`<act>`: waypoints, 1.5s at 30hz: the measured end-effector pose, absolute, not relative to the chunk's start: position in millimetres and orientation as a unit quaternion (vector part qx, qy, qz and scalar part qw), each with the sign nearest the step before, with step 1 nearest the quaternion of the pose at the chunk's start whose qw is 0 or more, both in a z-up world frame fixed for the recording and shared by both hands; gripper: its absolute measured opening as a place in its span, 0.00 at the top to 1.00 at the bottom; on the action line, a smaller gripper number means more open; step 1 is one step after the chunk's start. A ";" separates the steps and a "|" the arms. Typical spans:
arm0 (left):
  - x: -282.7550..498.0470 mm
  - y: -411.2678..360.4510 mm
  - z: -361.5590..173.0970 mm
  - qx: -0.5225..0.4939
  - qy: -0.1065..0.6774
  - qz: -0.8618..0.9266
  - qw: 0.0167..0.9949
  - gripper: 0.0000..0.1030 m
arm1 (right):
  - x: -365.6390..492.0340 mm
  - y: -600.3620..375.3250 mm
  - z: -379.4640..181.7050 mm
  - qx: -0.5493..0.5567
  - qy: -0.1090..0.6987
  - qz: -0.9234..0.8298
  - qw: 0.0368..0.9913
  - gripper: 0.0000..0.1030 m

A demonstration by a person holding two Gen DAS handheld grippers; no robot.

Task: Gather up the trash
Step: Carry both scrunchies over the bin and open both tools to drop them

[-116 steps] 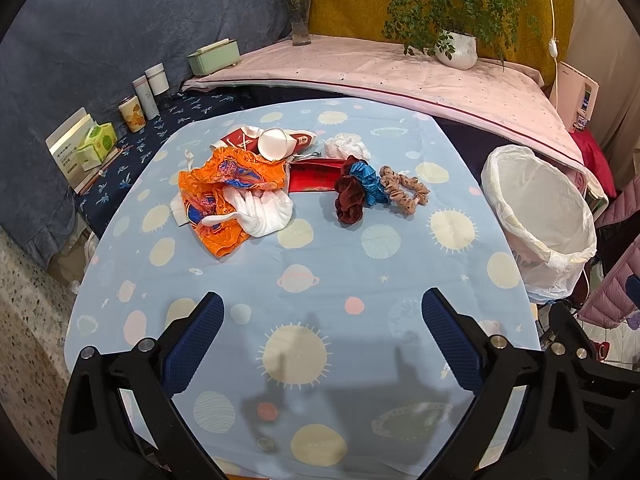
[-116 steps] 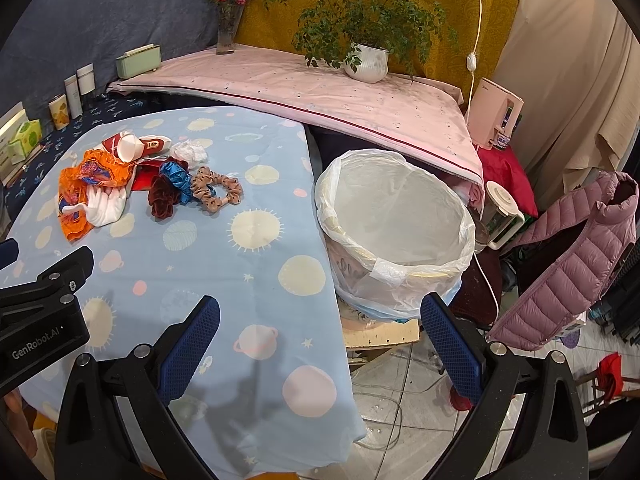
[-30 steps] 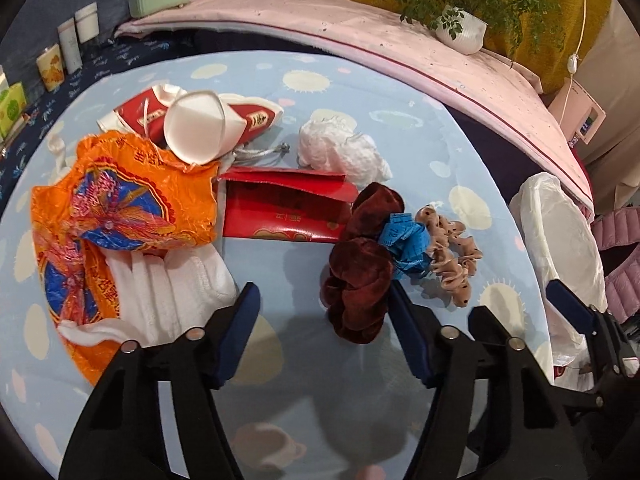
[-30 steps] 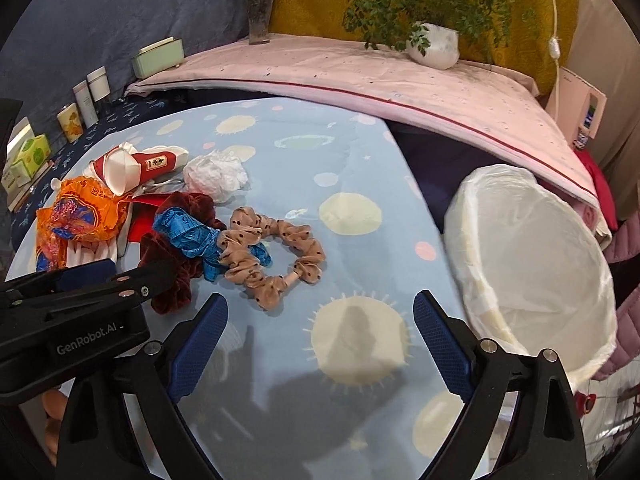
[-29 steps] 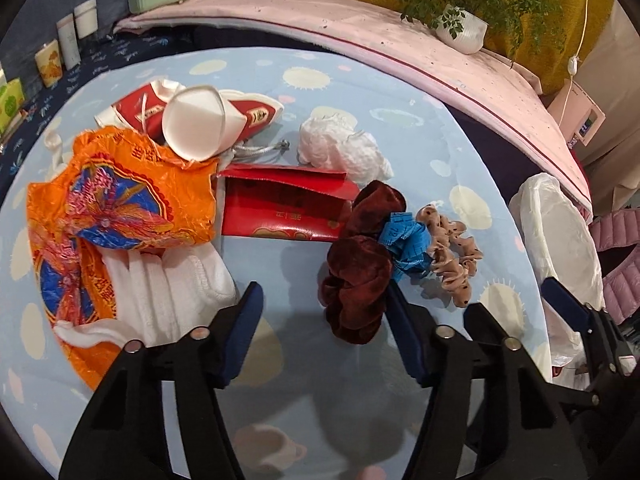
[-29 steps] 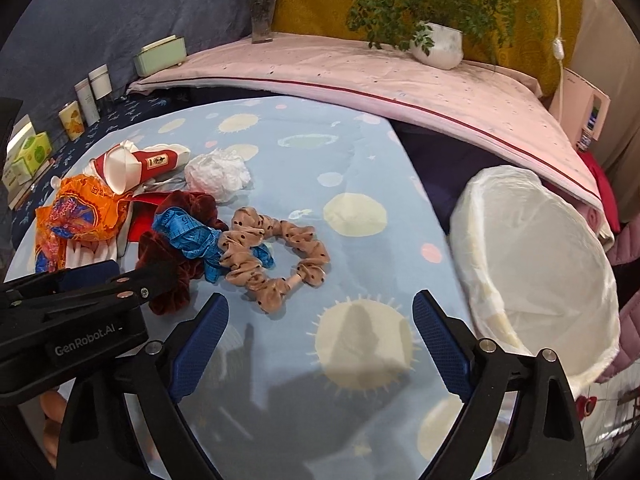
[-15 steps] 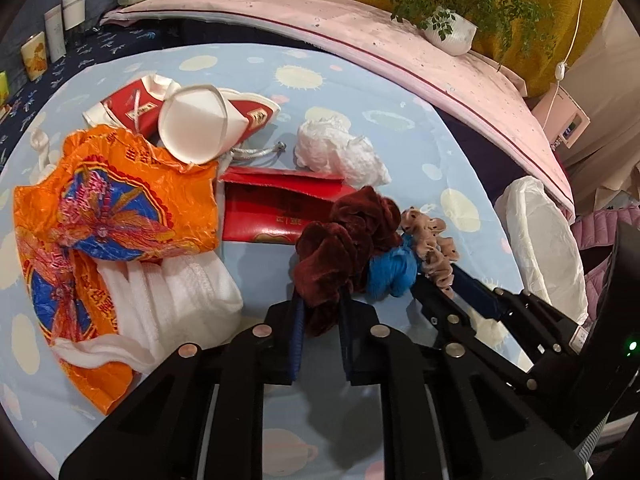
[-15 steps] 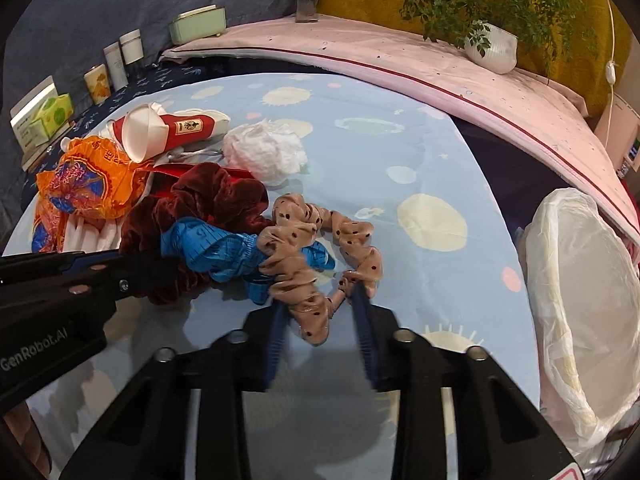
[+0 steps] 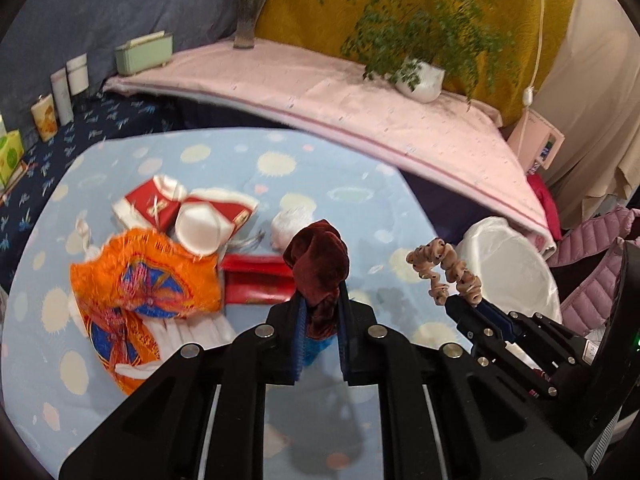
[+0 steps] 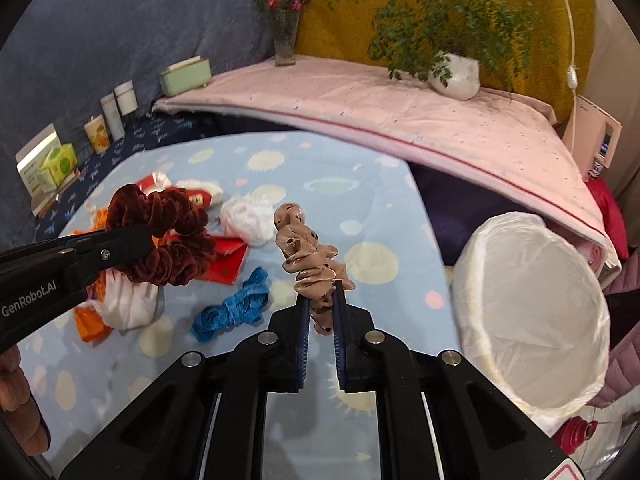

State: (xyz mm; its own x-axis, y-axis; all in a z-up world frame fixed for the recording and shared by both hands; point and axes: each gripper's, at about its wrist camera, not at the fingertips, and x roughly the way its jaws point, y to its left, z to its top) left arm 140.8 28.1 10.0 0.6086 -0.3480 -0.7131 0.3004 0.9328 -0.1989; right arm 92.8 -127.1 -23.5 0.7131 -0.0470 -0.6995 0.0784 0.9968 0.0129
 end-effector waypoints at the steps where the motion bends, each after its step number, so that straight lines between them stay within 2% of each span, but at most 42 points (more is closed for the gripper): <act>1: 138.7 24.1 16.7 -0.028 0.398 -0.187 0.898 0.88 | 89.0 -132.5 -16.9 0.026 0.373 -0.038 0.927 0.90; 13: 115.2 -68.3 64.2 -0.005 0.367 -0.278 0.888 0.88 | 48.4 -212.2 17.1 0.060 0.338 -0.112 0.933 0.90; 27: 108.7 -180.8 47.1 0.032 0.383 -0.350 0.854 0.87 | 25.3 -303.8 -1.5 0.099 0.352 -0.179 0.913 0.90; 31: 113.6 -200.7 37.9 0.034 0.392 -0.360 0.846 0.85 | 27.7 -316.1 -9.0 0.113 0.357 -0.182 0.909 0.85; 33: 116.4 -204.7 34.0 0.031 0.395 -0.354 0.847 0.72 | 28.6 -319.8 -10.6 0.116 0.353 -0.191 0.908 0.80; 34: 117.7 -205.1 33.5 0.031 0.394 -0.346 0.851 0.58 | 28.8 -321.0 -11.3 0.117 0.353 -0.193 0.908 0.73; 35: 117.9 -204.7 33.2 0.031 0.389 -0.338 0.857 0.51 | 28.9 -321.4 -11.4 0.117 0.352 -0.196 0.908 0.70; 37: 118.0 -203.7 32.1 0.037 0.384 -0.329 0.862 0.50 | 28.0 -321.6 -11.4 0.115 0.349 -0.201 0.908 0.63; 41: 121.9 -196.7 30.2 0.041 0.384 -0.313 0.868 0.48 | 29.9 -319.9 -9.1 0.112 0.349 -0.202 0.908 0.61; 45: 123.2 -187.4 30.2 0.042 0.383 -0.296 0.874 0.47 | 29.4 -312.8 -4.2 0.108 0.344 -0.199 0.911 0.53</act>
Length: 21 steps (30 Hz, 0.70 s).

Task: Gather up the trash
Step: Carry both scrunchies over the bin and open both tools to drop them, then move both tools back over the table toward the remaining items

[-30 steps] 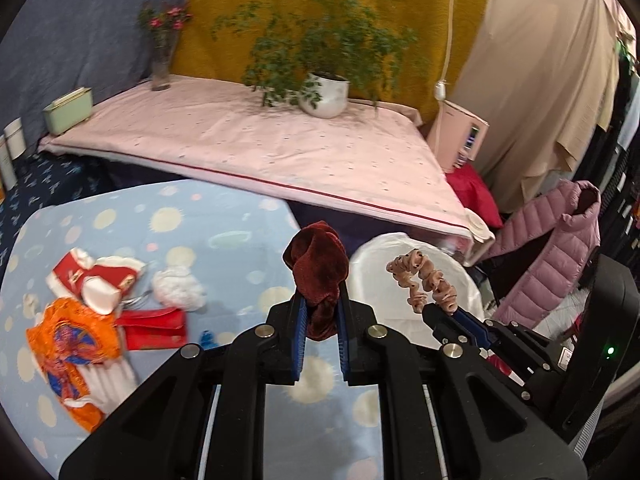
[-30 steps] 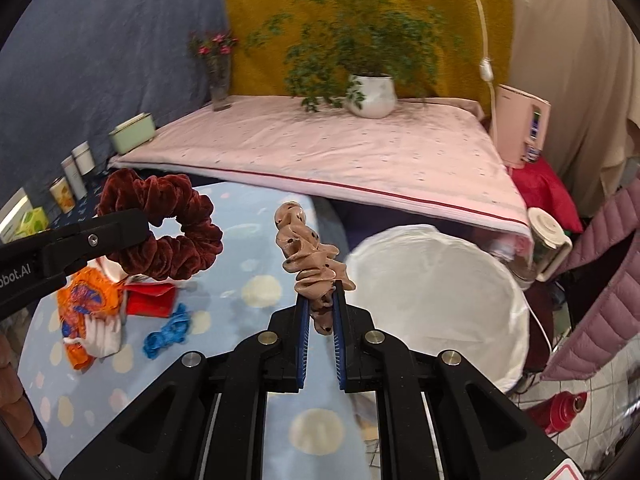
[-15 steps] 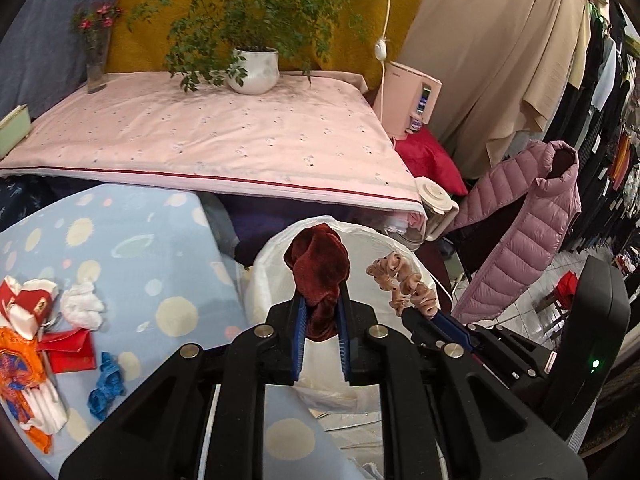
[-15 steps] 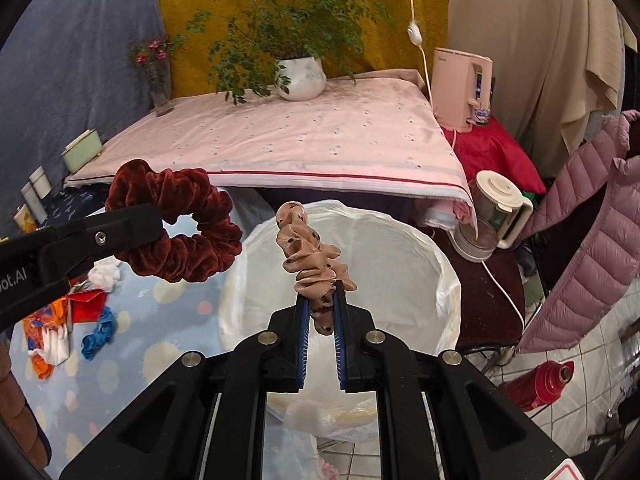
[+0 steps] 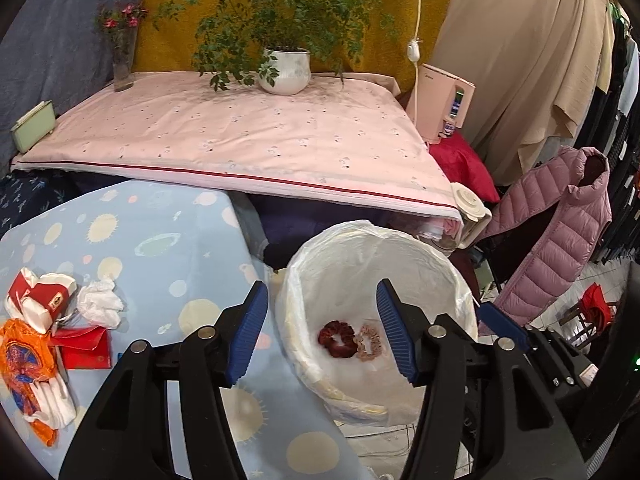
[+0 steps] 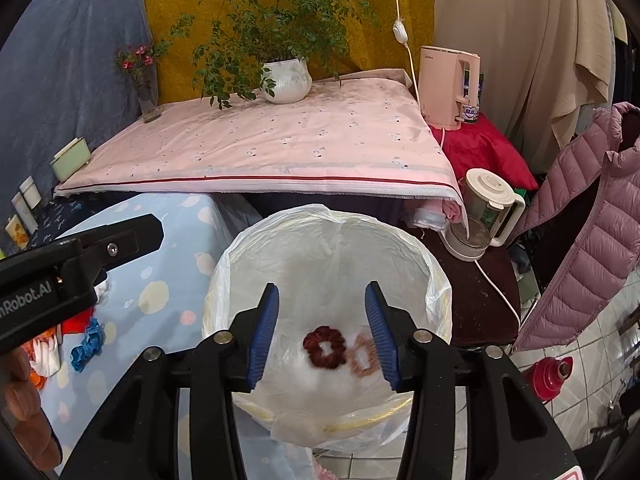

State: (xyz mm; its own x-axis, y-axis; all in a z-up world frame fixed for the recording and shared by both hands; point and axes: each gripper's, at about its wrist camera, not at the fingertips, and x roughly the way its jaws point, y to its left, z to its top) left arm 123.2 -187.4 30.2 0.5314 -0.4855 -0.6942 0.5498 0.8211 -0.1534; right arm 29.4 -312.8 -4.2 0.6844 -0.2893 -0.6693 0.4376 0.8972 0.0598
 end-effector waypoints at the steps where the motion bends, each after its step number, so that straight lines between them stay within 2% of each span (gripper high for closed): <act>1: 123.1 -184.7 30.0 0.042 0.383 -0.292 0.875 0.46 | 29.4 -310.3 -3.2 0.106 0.342 -0.198 0.912 0.51; 9: 121.9 -162.1 32.2 0.041 0.379 -0.263 0.886 0.45 | 29.7 -286.1 5.3 0.091 0.337 -0.190 0.918 0.44; 13: 120.7 -148.4 34.6 0.038 0.375 -0.246 0.893 0.39 | 29.2 -276.1 7.8 0.089 0.336 -0.183 0.920 0.41; 21: 119.7 -120.6 35.4 0.032 0.372 -0.218 0.902 0.37 | 28.6 -254.4 11.7 0.085 0.335 -0.170 0.923 0.36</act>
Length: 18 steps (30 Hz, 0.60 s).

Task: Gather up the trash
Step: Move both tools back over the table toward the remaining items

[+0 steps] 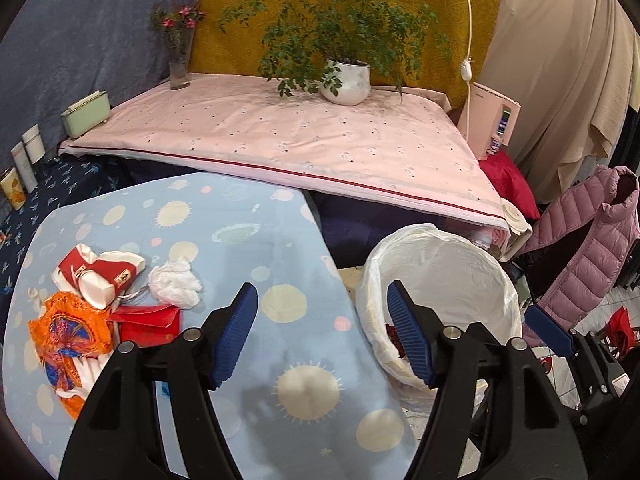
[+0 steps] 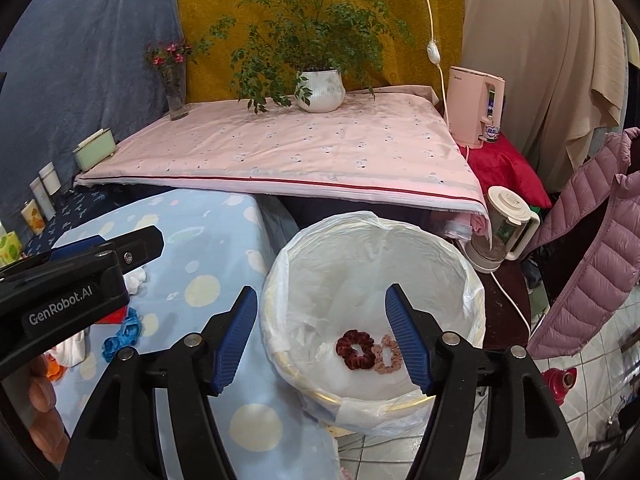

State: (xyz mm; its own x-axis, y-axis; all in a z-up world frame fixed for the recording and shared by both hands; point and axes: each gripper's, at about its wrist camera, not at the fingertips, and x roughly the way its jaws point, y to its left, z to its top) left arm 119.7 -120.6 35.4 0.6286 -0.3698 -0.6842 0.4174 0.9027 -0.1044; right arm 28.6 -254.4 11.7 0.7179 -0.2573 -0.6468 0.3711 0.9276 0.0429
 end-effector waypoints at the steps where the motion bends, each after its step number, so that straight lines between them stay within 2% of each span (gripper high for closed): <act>1: 119.2 -117.0 34.9 0.030 0.372 -0.215 0.902 0.35 | 28.2 -252.0 12.1 0.084 0.334 -0.168 0.924 0.35; 8: 118.7 -89.1 30.8 0.022 0.375 -0.186 0.908 0.26 | 30.1 -228.8 13.3 0.076 0.334 -0.154 0.927 0.31; 18: 121.3 -32.1 17.6 0.000 0.382 -0.125 0.916 0.18 | 36.9 -188.3 8.2 0.067 0.340 -0.127 0.929 0.27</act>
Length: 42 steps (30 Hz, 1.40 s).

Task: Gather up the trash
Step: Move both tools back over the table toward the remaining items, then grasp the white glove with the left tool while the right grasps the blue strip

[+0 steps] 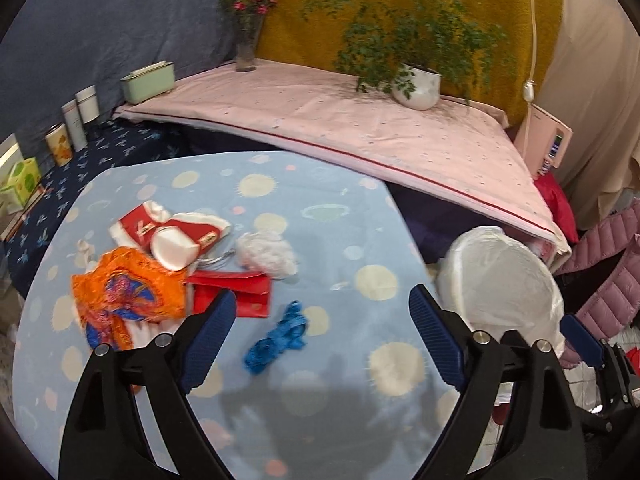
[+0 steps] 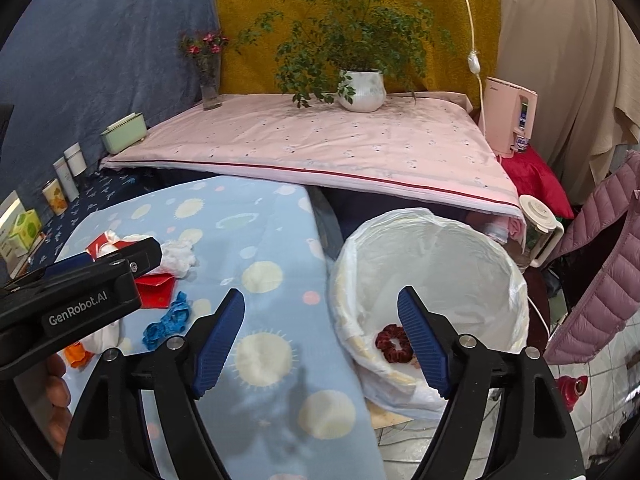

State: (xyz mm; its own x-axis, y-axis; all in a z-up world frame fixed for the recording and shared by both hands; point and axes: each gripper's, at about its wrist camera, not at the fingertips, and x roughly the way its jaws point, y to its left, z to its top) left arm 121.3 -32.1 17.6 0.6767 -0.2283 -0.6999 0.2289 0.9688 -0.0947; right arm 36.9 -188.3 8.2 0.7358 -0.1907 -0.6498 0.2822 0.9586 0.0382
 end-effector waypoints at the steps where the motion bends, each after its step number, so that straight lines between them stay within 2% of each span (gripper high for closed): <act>1: 122.3 -23.8 14.7 0.000 0.385 -0.116 0.916 0.18 | 37.7 -184.2 7.3 0.067 0.341 -0.124 0.929 0.26; 17: 132.7 85.6 -38.1 -0.028 0.440 -0.029 0.897 0.18 | 64.5 -111.5 -29.8 0.059 0.375 -0.076 0.922 0.26; 21: 137.2 95.8 -54.9 -0.030 0.455 -0.028 0.890 0.23 | 75.7 -95.5 -43.6 0.061 0.387 -0.065 0.918 0.26; 23: 140.9 97.8 -63.8 -0.031 0.464 -0.032 0.885 0.31 | 80.2 -89.5 -49.1 0.059 0.391 -0.062 0.916 0.26; 27: 147.7 98.9 -80.3 -0.034 0.480 -0.036 0.876 0.40 | 87.9 -80.1 -57.0 0.055 0.397 -0.057 0.914 0.26; 30: 149.1 98.9 -87.6 -0.030 0.486 -0.041 0.873 0.57 | 93.4 -77.0 -62.3 0.055 0.403 -0.057 0.912 0.26; 32: 149.5 99.9 -88.9 -0.034 0.488 -0.052 0.870 0.79 | 97.2 -75.4 -65.9 0.057 0.407 -0.057 0.910 0.26; 35: 149.8 105.1 -87.9 -0.049 0.490 -0.061 0.868 0.88 | 103.8 -72.1 -70.6 0.061 0.412 -0.055 0.908 0.26; 42: 145.4 109.5 -71.5 -0.061 0.472 -0.080 0.876 0.90 | 123.6 -60.8 -83.1 0.065 0.425 -0.044 0.902 0.27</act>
